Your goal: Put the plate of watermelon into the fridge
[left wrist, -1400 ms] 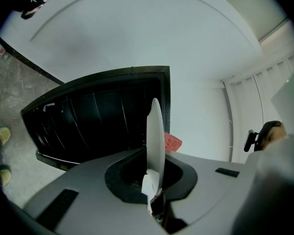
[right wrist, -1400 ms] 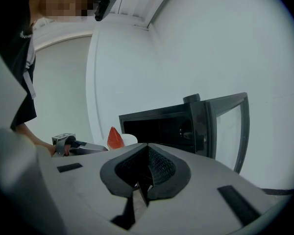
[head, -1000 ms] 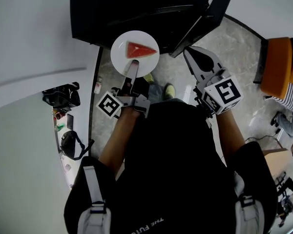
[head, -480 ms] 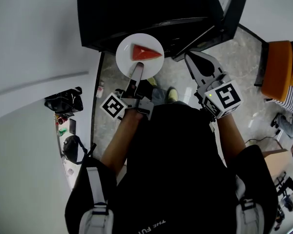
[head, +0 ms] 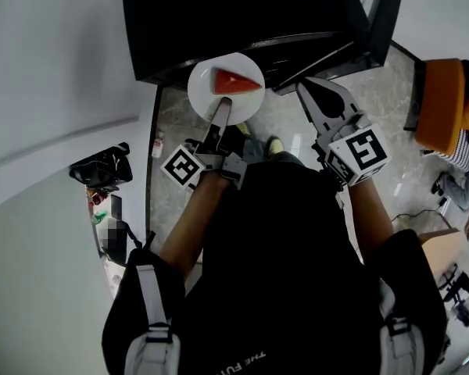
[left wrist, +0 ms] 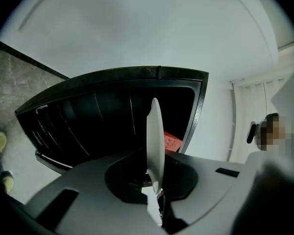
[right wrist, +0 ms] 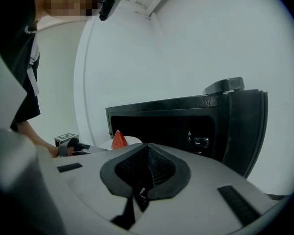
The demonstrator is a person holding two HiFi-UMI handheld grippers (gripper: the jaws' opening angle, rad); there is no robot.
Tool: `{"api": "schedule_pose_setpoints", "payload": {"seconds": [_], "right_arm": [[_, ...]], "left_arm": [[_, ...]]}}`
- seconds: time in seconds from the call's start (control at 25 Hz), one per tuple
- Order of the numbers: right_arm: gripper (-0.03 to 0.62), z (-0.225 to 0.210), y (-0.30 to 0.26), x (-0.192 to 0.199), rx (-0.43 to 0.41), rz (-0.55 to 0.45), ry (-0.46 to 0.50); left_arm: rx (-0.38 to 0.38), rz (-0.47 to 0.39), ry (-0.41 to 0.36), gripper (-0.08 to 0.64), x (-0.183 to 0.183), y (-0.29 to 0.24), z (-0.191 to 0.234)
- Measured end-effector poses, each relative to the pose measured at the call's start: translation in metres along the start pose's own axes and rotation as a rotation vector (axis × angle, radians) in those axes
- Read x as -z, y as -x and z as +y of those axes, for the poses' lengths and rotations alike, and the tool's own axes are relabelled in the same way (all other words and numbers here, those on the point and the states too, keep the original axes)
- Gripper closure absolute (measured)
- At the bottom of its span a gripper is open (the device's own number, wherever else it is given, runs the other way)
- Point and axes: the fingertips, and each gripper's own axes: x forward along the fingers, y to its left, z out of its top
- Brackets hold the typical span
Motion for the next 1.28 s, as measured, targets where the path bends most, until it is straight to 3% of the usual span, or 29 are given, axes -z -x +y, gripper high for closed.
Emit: {"api": "schedule_pose_setpoints", "payload": {"seconds": [0.64,1.28], "right_arm": [[0.584,-0.003,-0.028,0.006,0.072,0.037,0.009],[0.584,-0.011,-0.052,0.037,0.036,0.06,-0.008]], "left_arm": [[-0.022,0.069,0.034,0.54,-0.018,0.0,0.03],[-0.091,0.068,0.042,0.54,-0.011,-0.013,0.087]]}}
